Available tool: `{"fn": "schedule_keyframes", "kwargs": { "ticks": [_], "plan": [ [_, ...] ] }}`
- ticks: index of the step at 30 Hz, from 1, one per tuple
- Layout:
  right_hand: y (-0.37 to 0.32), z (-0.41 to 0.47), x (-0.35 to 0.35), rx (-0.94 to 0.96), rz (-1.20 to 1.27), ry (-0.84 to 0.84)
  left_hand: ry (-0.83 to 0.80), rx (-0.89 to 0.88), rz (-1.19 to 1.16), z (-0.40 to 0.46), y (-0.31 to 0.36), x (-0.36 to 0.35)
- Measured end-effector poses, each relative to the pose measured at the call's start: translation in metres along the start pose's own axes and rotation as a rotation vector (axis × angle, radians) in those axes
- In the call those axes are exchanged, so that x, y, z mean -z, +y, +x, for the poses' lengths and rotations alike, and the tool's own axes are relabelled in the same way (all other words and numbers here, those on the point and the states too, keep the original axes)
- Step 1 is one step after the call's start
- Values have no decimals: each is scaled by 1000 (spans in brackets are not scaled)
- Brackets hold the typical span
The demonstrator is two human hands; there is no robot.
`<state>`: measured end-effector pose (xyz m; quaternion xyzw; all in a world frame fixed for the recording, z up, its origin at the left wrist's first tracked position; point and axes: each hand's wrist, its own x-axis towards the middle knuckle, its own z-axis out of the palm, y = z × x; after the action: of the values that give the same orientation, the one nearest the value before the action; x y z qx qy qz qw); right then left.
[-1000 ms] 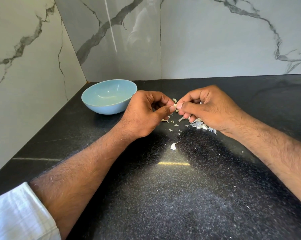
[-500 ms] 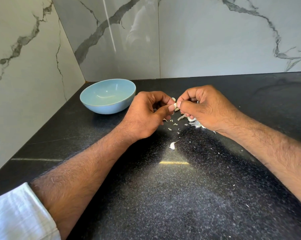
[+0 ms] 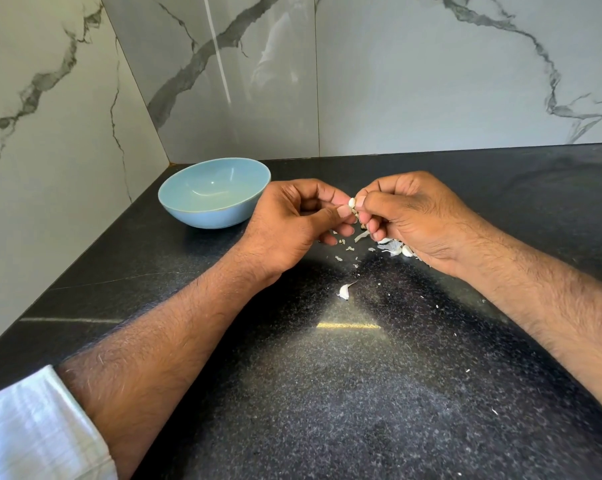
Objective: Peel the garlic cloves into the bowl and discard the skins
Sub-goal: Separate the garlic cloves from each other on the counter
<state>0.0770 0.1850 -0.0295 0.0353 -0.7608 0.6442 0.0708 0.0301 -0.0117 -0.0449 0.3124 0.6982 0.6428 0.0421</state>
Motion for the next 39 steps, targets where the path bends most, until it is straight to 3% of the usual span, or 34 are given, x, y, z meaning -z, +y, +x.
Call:
{"fn": "schedule_keyframes", "kwargs": {
  "ticks": [9, 20, 24, 39],
  "plan": [
    [0, -1, 2, 5, -6, -38, -7, 12, 58, 0, 0, 1],
    [-4, -4, 6, 88, -211, 26, -6, 196, -154, 0, 6, -1],
    [-8, -5, 7, 97, -134, 31, 39, 198, -118, 0, 5, -2],
    [0, -3, 7, 189, -216, -20, 15, 185, -47, -1, 5, -4]
  ]
}}
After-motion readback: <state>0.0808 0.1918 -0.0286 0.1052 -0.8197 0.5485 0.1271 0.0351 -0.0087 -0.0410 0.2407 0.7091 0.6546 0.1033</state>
